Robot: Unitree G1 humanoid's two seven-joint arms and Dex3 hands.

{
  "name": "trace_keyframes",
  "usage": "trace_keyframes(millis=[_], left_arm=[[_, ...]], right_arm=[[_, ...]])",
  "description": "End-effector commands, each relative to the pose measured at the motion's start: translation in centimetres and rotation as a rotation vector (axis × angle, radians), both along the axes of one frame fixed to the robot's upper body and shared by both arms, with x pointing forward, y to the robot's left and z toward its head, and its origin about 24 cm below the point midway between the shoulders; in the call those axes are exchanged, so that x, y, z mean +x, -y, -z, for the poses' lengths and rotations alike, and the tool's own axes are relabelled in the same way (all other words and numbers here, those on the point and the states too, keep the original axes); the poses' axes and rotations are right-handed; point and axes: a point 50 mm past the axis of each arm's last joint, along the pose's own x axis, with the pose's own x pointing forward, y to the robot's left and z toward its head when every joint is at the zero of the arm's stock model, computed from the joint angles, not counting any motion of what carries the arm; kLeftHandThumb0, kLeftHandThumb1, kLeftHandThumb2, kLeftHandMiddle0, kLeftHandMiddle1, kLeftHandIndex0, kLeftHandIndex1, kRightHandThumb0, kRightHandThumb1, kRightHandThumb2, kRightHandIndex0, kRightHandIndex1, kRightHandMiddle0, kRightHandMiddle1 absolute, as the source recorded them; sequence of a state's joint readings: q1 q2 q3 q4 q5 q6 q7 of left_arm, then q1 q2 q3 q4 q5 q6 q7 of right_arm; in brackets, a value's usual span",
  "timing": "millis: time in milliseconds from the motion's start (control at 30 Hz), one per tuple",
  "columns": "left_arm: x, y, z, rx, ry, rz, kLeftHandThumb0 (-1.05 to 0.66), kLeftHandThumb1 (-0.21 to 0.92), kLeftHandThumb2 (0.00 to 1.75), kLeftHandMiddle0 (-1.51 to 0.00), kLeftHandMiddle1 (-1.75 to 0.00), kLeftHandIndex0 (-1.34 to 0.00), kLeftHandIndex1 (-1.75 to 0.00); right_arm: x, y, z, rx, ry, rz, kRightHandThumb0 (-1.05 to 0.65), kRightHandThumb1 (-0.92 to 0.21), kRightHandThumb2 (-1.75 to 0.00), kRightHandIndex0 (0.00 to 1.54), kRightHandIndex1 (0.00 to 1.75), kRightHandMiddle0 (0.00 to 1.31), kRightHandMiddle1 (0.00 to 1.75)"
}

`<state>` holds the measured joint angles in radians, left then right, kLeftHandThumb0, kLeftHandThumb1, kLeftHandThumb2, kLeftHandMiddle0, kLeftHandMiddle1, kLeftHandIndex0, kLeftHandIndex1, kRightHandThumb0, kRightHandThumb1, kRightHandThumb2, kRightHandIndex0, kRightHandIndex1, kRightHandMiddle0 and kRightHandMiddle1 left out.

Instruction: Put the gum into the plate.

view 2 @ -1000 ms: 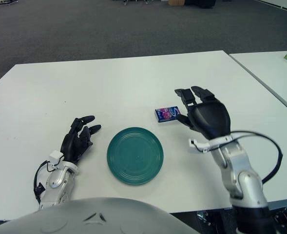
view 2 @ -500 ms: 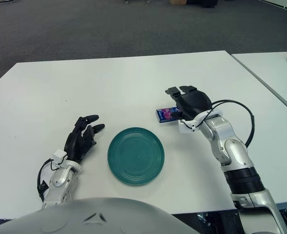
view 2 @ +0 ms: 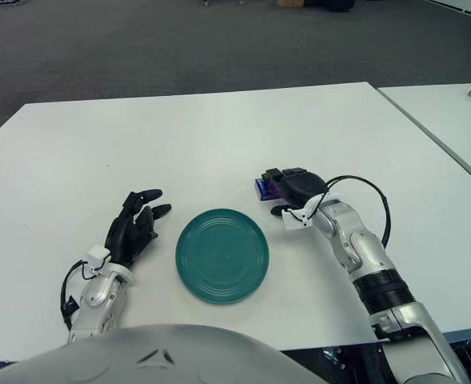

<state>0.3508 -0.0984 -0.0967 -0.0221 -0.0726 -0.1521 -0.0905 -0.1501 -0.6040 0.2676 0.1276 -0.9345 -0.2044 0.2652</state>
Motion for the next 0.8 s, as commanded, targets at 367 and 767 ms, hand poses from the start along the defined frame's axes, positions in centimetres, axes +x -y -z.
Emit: trace_keyframes(millis=[367,767], left_arm=[[0.0,0.3,0.3,-0.005,-0.027,0.005,-0.64,0.92,0.82,-0.44,-0.91,-0.29,-1.11],[0.0,0.6,0.2,-0.022,-0.033,-0.006,-0.64,0.92,0.8,-0.45,-0.92,-0.29,-1.11]], right_arm=[[1.0,-0.9,-0.3,-0.047,-0.092,-0.02,-0.7,-0.92,-0.42,0.26,0.01,0.0,0.38],[1.3,-0.3,1.2,-0.106,-0.245,-0.002,-0.68,-0.92,-0.46,0.27,0.01,0.0,0.33]])
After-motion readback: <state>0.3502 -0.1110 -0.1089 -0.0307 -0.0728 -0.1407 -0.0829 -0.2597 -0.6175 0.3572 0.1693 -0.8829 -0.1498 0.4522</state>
